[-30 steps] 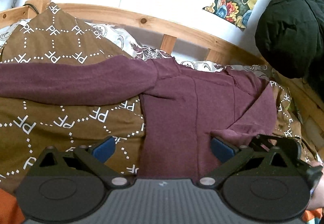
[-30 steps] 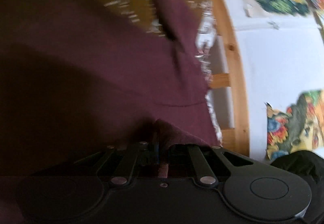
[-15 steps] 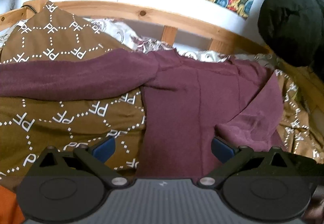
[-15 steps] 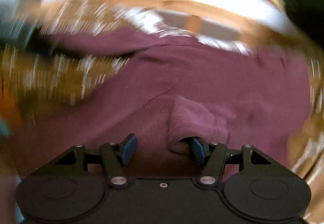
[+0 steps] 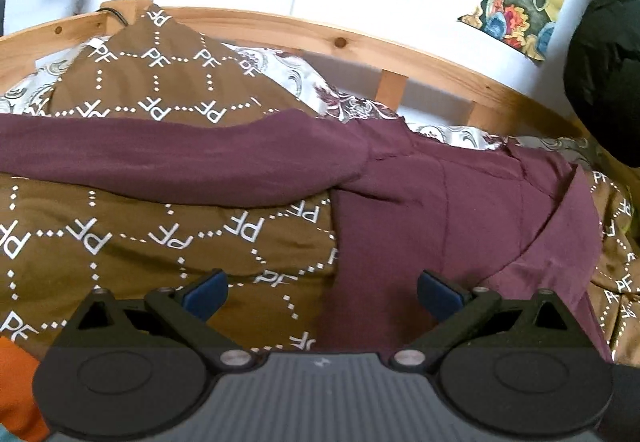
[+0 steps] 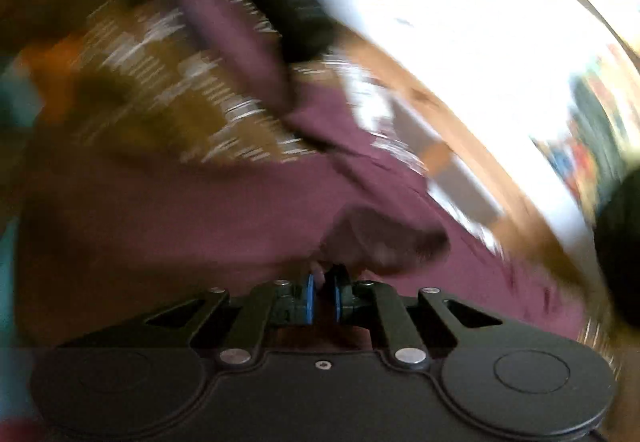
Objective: Fold small clothes
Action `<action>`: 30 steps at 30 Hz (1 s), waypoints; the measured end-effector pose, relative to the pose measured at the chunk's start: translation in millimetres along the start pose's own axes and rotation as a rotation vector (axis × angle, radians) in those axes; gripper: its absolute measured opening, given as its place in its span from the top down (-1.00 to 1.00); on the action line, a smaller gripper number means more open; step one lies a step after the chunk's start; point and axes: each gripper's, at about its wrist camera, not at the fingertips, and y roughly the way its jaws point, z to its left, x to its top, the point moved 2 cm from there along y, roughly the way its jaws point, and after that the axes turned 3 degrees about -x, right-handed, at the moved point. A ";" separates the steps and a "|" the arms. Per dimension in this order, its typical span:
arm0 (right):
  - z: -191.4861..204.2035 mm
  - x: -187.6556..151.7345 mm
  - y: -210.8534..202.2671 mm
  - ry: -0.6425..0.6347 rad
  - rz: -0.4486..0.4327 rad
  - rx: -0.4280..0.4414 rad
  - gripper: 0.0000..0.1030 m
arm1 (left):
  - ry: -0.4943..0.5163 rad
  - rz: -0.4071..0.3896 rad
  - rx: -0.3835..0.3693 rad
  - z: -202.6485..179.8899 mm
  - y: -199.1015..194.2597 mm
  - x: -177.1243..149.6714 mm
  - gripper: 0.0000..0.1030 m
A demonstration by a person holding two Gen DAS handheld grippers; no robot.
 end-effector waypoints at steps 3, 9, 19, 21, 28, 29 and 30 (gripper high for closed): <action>4.6 -3.5 -1.0 -0.053 0.023 0.010 0.74 | 0.003 -0.003 0.005 -2.1 1.3 0.7 -0.99; -32.3 -13.5 -6.6 0.128 0.042 0.038 -0.31 | 0.046 0.036 -0.027 -11.1 8.0 -3.8 -0.99; -159.7 -92.2 22.0 0.656 0.103 -0.303 -0.58 | 0.170 0.175 -0.030 -39.6 40.2 -27.0 -0.99; -190.6 -107.4 40.3 0.733 0.120 -0.374 -0.58 | 0.190 0.190 -0.019 -43.1 44.9 -30.1 -0.99; -276.5 -136.3 109.5 0.957 0.114 -0.242 -0.21 | 0.201 0.232 -0.022 -46.9 60.0 -38.5 -0.99; -282.4 -139.2 119.5 0.971 0.137 -0.227 -0.09 | 0.210 0.238 -0.025 -47.7 61.9 -39.4 -0.99; -289.2 -143.8 126.2 1.000 0.152 -0.206 0.37 | 0.223 0.245 -0.032 -49.0 63.7 -40.7 -0.99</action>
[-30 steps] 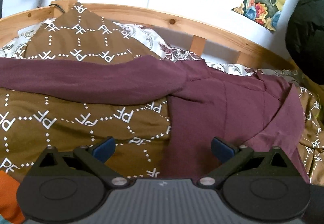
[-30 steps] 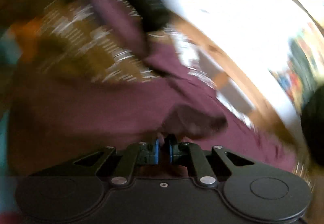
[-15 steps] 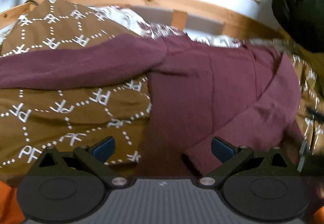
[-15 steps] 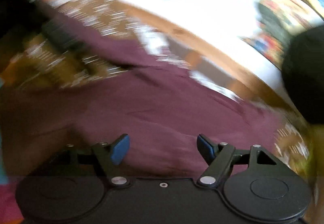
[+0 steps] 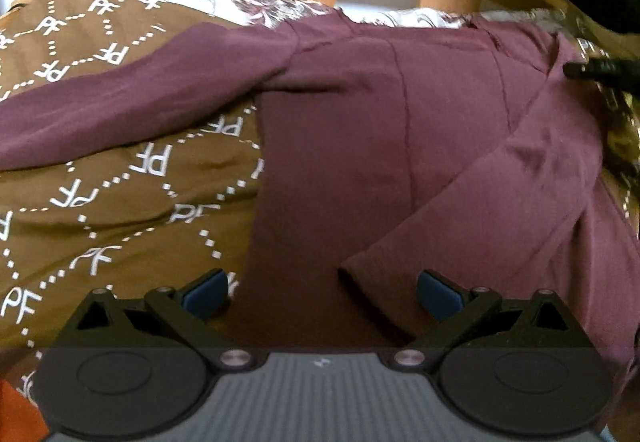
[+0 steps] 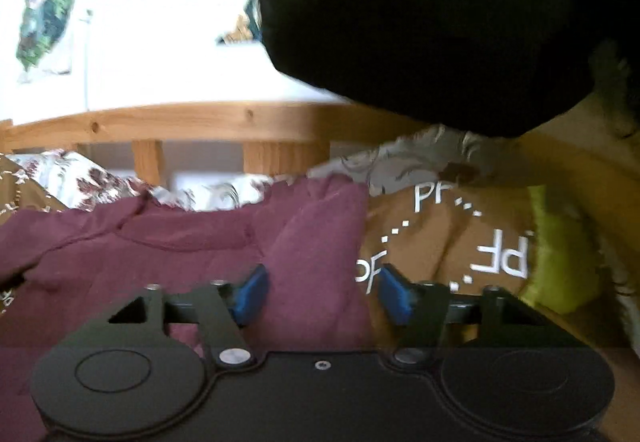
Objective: Fold small clothes
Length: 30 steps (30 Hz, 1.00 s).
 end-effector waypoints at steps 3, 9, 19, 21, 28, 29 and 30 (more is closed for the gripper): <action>-12.8 10.3 2.3 0.086 0.002 -0.006 0.87 | -0.002 0.016 -0.026 -2.1 7.4 3.4 -0.99; -29.0 19.2 8.7 0.099 0.008 -0.089 0.76 | -0.014 0.053 0.003 -6.9 20.7 6.9 -0.99; -22.4 -25.1 -39.5 0.031 0.049 0.021 0.18 | -0.022 0.051 -0.023 -2.2 11.0 3.9 -0.99; -15.5 -35.1 -33.8 -0.018 0.089 -0.045 0.18 | -0.016 0.049 -0.026 -2.5 7.9 3.3 -0.99; -7.6 -41.5 -31.2 -0.019 0.087 -0.170 0.13 | -0.031 -0.006 -0.030 12.2 -13.4 6.3 -0.99; -4.1 -41.9 -39.1 -0.018 0.074 -0.181 0.09 | -0.043 -0.021 -0.022 17.5 -17.5 8.4 -0.99; -1.4 -43.0 -47.2 -0.009 0.062 -0.184 -0.03 | -0.058 -0.034 -0.013 24.3 -21.1 10.6 -0.99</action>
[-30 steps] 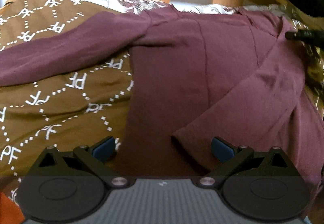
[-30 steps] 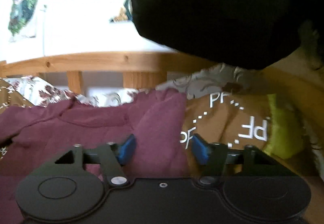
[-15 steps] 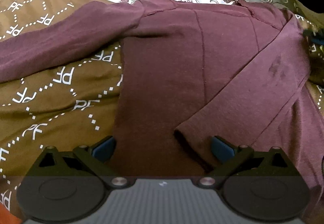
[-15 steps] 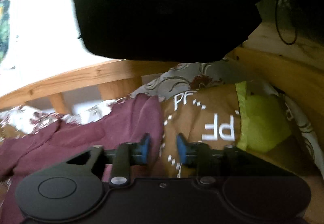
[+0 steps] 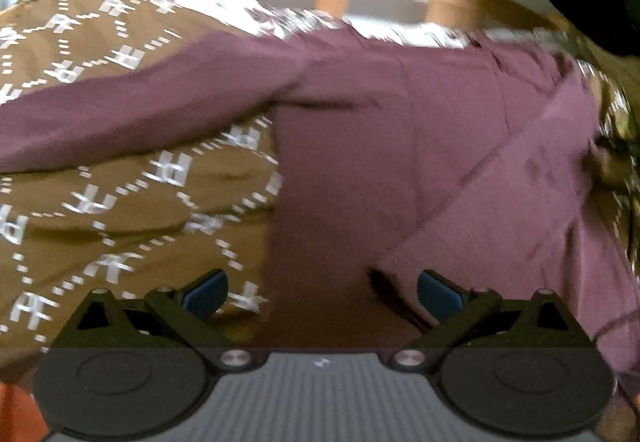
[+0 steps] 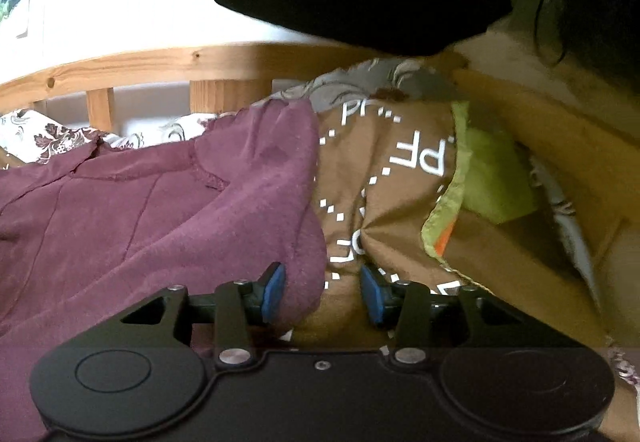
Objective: Fold small clothes
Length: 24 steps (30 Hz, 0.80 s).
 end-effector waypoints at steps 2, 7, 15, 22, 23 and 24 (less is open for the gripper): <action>2.1 -4.7 -19.4 0.030 -0.032 0.016 -0.30 | -0.042 -0.033 0.026 18.7 -8.6 7.0 -0.99; 23.0 -19.6 -69.7 0.070 -0.111 0.063 -0.89 | -0.179 -0.105 0.153 80.2 -29.3 17.0 -0.99; 65.5 -38.4 -100.0 0.107 -0.101 0.164 -0.99 | -0.336 -0.217 0.405 188.1 -66.6 21.9 -0.99; 87.1 -66.7 -107.3 0.082 -0.063 0.203 -0.99 | -0.202 -0.347 0.574 237.1 -108.1 27.2 -0.99; 88.8 -68.9 -106.1 0.079 -0.060 0.205 -0.99 | -0.176 -0.356 0.570 241.2 -110.7 29.4 -0.99; 90.1 -70.1 -104.3 0.082 -0.053 0.207 -0.99 | -0.150 -0.361 0.556 245.6 -113.5 32.9 -0.99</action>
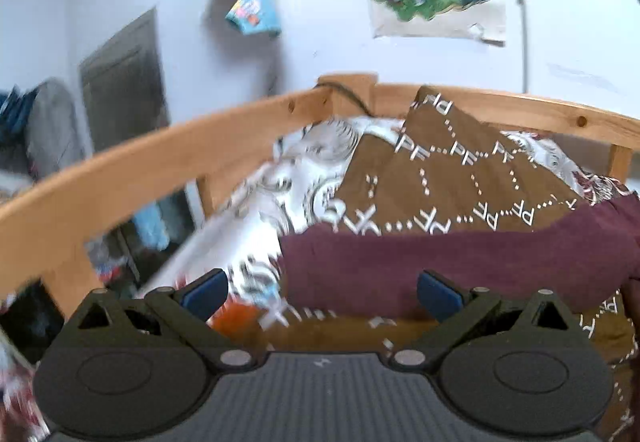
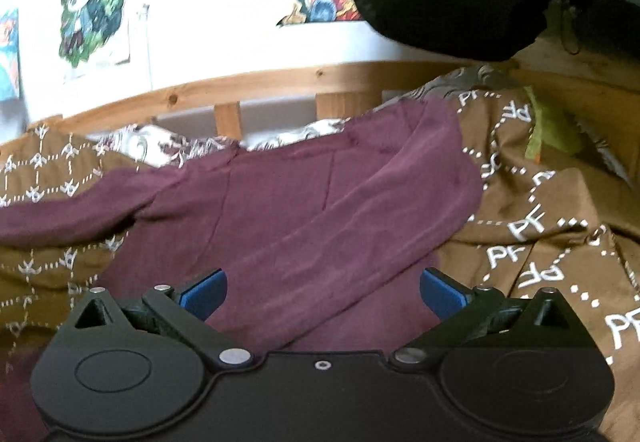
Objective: Fold small clothes
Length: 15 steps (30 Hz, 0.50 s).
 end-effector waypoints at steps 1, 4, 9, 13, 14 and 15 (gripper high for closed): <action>-0.3 -0.9 2.2 0.007 0.007 0.004 -0.99 | 0.031 -0.010 -0.032 1.7 0.4 3.6 -0.99; -0.8 -4.0 5.5 0.025 0.022 0.013 -0.99 | 0.198 -0.046 -0.099 -5.2 -0.2 12.0 -0.99; -2.2 -9.2 8.0 0.030 0.039 0.012 -0.99 | 0.506 -0.098 -0.117 -27.2 12.4 14.6 -0.99; -4.4 -9.9 8.2 0.042 0.048 0.010 -0.99 | 0.566 -0.008 -0.198 -28.9 30.5 17.2 -0.94; -4.8 -9.7 7.9 0.042 0.047 0.009 -0.99 | 0.585 0.008 -0.208 -28.4 29.8 16.5 -0.83; -4.8 -9.5 7.8 0.043 0.048 0.007 -0.99 | 0.613 0.026 -0.209 -30.1 32.2 15.0 -0.76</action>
